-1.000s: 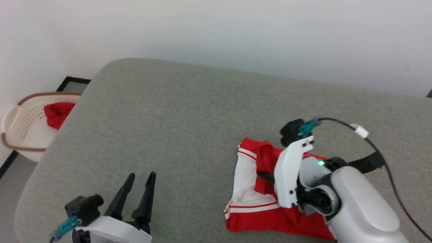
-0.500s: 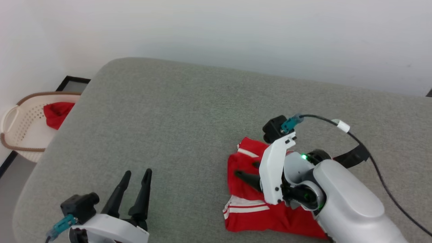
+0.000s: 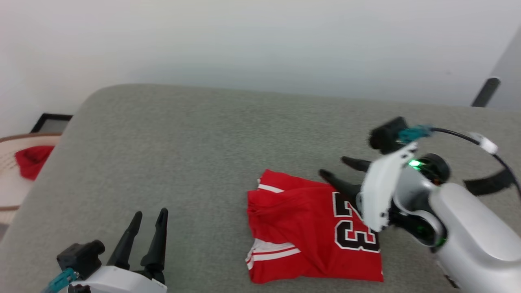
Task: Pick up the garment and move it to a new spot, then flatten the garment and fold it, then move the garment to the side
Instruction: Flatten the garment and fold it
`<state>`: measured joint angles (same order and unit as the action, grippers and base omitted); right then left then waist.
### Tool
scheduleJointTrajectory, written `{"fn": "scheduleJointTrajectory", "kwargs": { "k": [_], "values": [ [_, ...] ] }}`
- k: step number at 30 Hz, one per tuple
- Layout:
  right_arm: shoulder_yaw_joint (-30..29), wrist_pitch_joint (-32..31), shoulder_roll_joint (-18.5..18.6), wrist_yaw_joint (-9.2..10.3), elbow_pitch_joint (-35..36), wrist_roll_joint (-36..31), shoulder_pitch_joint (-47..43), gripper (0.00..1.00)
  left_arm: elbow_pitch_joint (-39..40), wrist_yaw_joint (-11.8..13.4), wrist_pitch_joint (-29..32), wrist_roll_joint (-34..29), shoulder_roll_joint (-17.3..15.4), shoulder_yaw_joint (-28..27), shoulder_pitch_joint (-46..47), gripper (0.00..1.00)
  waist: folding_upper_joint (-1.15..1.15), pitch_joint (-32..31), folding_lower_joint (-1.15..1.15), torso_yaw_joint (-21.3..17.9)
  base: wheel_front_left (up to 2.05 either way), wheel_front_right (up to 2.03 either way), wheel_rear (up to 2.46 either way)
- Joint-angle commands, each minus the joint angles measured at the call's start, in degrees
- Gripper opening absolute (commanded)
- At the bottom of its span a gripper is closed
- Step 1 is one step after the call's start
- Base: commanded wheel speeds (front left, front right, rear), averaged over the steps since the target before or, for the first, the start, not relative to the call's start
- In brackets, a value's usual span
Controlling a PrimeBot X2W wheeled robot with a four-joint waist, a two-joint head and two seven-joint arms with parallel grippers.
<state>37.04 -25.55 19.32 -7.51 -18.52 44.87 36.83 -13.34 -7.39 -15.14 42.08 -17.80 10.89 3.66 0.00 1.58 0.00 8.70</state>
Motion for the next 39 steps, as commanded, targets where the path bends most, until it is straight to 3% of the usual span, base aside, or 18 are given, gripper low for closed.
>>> {"fn": "scheduleJointTrajectory", "kwargs": {
  "k": [1,8,17,24,39],
  "values": [
    [-0.42,0.69,0.33,0.04,0.22,-0.15,-1.07,1.00,0.15,-0.18,0.07,-0.56,-0.04,-0.18,-0.65,1.00,0.00,-0.37,0.00,-1.68,0.00,0.00,0.00],
    [-3.51,9.46,6.53,0.04,1.73,-1.97,-5.39,1.00,0.80,-0.18,0.07,-1.82,-0.03,-1.32,-1.91,1.00,0.00,-1.27,0.00,-5.47,0.00,0.00,0.00],
    [-8.80,19.44,10.41,0.04,2.19,-4.12,-12.50,1.00,1.40,-0.17,0.07,-3.43,-0.20,-3.83,-4.17,1.00,0.00,-2.39,0.00,-9.49,0.00,0.00,0.00],
    [-14.45,26.13,10.58,0.04,1.81,-6.56,-18.76,1.00,2.33,-0.17,0.07,-4.68,0.20,-5.77,-6.17,1.00,0.00,-3.04,0.00,-10.98,0.00,0.00,0.00],
    [-25.69,31.88,7.54,0.04,2.33,-9.56,-31.61,1.00,4.72,-0.18,0.07,-7.91,0.76,-11.13,-8.41,1.00,0.00,-5.00,0.00,-10.12,0.00,0.00,0.00]
  ]
}}
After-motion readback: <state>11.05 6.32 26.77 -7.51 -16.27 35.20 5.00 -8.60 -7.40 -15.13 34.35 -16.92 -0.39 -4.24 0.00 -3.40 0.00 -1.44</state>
